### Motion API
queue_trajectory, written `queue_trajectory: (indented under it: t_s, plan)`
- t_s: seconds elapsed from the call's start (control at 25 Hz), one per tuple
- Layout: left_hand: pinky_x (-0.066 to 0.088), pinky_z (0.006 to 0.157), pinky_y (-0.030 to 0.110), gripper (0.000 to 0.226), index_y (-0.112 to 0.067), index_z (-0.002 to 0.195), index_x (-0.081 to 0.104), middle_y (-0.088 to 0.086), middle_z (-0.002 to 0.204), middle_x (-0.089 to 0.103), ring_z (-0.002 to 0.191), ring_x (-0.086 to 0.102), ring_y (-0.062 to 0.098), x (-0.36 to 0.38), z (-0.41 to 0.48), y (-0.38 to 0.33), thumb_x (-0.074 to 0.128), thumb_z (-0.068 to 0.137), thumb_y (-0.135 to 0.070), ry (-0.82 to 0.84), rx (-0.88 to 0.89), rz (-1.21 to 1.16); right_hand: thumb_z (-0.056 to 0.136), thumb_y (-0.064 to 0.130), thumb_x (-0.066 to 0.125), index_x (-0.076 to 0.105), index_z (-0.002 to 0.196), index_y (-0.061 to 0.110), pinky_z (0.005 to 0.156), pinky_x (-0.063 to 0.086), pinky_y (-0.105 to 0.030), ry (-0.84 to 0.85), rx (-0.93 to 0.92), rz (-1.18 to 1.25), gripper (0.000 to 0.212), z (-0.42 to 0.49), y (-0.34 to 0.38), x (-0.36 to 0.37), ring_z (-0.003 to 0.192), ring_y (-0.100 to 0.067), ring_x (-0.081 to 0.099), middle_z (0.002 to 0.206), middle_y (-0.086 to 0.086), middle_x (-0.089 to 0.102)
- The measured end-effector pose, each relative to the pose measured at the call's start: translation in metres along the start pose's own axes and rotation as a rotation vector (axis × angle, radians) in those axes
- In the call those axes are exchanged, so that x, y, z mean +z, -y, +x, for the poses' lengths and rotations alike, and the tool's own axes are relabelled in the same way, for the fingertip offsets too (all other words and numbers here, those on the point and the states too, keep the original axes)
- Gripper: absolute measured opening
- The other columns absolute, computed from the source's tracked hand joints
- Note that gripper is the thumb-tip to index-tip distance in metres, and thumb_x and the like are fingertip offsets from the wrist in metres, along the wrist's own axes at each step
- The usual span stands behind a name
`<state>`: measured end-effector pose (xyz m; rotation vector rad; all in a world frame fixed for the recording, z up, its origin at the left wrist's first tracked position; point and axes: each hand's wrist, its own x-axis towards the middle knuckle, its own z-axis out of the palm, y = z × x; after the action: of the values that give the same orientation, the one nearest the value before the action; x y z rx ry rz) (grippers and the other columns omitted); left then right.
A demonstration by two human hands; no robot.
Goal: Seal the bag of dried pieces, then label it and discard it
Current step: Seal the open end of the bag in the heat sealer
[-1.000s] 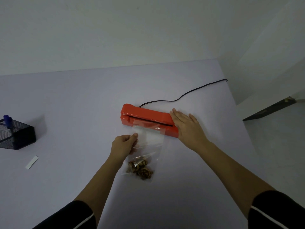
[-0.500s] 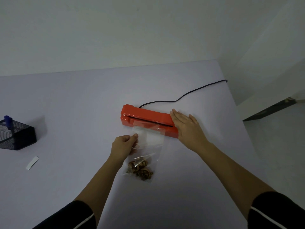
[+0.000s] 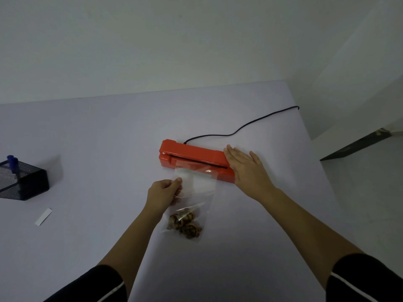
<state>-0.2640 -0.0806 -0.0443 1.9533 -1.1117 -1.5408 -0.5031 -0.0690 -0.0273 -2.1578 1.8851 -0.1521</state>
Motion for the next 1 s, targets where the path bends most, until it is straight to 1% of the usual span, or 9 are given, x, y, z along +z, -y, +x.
queue_trajectory:
  t_s: [0.12,0.24,0.32,0.4,0.52,0.6,0.64,0.8,1.0]
  plan:
    - [0.048,0.051,0.022,0.030,-0.005,0.076,0.068,0.005,0.069,0.065,0.052,0.060,0.017,-0.001,-0.002,-0.002,0.058,0.089,-0.029,0.002,-0.001,-0.002,0.096,0.008,0.036,0.012,0.147,0.018,0.115,0.007,-0.039,0.048,-0.009,-0.024,0.056,0.001,0.001,-0.007,0.143,-0.015,0.012,0.157,0.000,0.013]
    - [0.048,0.050,0.022,0.030,-0.004,0.076,0.068,0.005,0.066,0.064,0.053,0.060,0.017,-0.002,-0.004,-0.004,0.057,0.090,-0.029,0.012,0.004,-0.003,0.099,0.020,0.032,0.019,0.146,0.017,0.115,0.008,-0.041,0.006,-0.056,0.017,0.048,0.003,0.002,-0.021,0.144,-0.018,0.009,0.156,-0.003,0.014]
    - [0.048,0.051,0.022,0.030,-0.005,0.075,0.068,0.005,0.064,0.064,0.053,0.061,0.017,-0.002,-0.005,-0.004,0.057,0.090,-0.029,0.018,0.008,-0.003,0.096,0.030,0.035,0.026,0.144,0.019,0.113,0.015,-0.045,-0.103,-0.063,0.111,0.050,0.005,0.004,-0.036,0.140,-0.023,0.022,0.150,-0.007,0.032]
    - [0.049,0.052,0.023,0.031,-0.005,0.074,0.067,0.005,0.063,0.065,0.054,0.061,0.018,-0.003,-0.005,-0.004,0.057,0.090,-0.029,0.022,0.013,-0.002,0.090,0.039,0.040,0.029,0.143,0.020,0.109,0.027,-0.044,-0.163,-0.070,0.213,0.057,0.010,0.009,-0.053,0.126,-0.025,0.042,0.132,-0.006,0.054]
    - [0.049,0.052,0.023,0.030,-0.005,0.073,0.067,0.007,0.063,0.065,0.055,0.061,0.020,-0.004,-0.005,-0.003,0.057,0.090,-0.027,0.033,0.010,-0.025,0.084,0.041,0.062,0.030,0.141,0.026,0.100,0.038,-0.031,-0.140,-0.026,0.504,0.066,0.019,0.026,-0.081,0.109,-0.013,0.053,0.114,0.002,0.062]
    - [0.048,0.049,0.022,0.030,-0.006,0.070,0.067,0.007,0.062,0.064,0.054,0.061,0.020,-0.005,-0.005,-0.003,0.058,0.089,-0.027,0.035,0.012,-0.041,0.078,0.041,0.069,0.033,0.137,0.030,0.093,0.035,-0.015,-0.136,-0.002,0.679,0.070,0.028,0.044,-0.100,0.107,-0.004,0.052,0.109,0.007,0.062]
    - [0.048,0.048,0.021,0.030,-0.006,0.069,0.067,0.006,0.062,0.064,0.054,0.061,0.019,-0.005,-0.004,-0.004,0.059,0.089,-0.027,0.035,0.011,-0.040,0.076,0.042,0.070,0.035,0.135,0.031,0.092,0.033,-0.012,-0.130,-0.002,0.748,0.069,0.034,0.055,-0.107,0.107,-0.002,0.052,0.108,0.007,0.063]
    - [0.050,0.051,0.023,0.030,-0.007,0.070,0.067,0.005,0.063,0.063,0.054,0.061,0.019,-0.004,-0.004,-0.002,0.058,0.090,-0.028,0.038,0.006,-0.026,0.086,0.040,0.060,0.040,0.130,0.032,0.105,0.032,-0.034,-0.088,-0.096,0.930,0.049,0.070,0.100,-0.118,0.115,-0.002,0.052,0.111,0.010,0.065]
    - [0.050,0.050,0.021,0.030,-0.006,0.074,0.068,0.004,0.064,0.063,0.053,0.061,0.018,-0.003,-0.002,0.002,0.058,0.090,-0.028,0.022,-0.007,-0.013,0.092,0.029,0.054,0.043,0.129,0.026,0.097,0.031,-0.026,-0.023,-0.180,0.943,0.039,0.113,0.151,-0.116,0.103,-0.007,0.061,0.116,0.004,0.066]
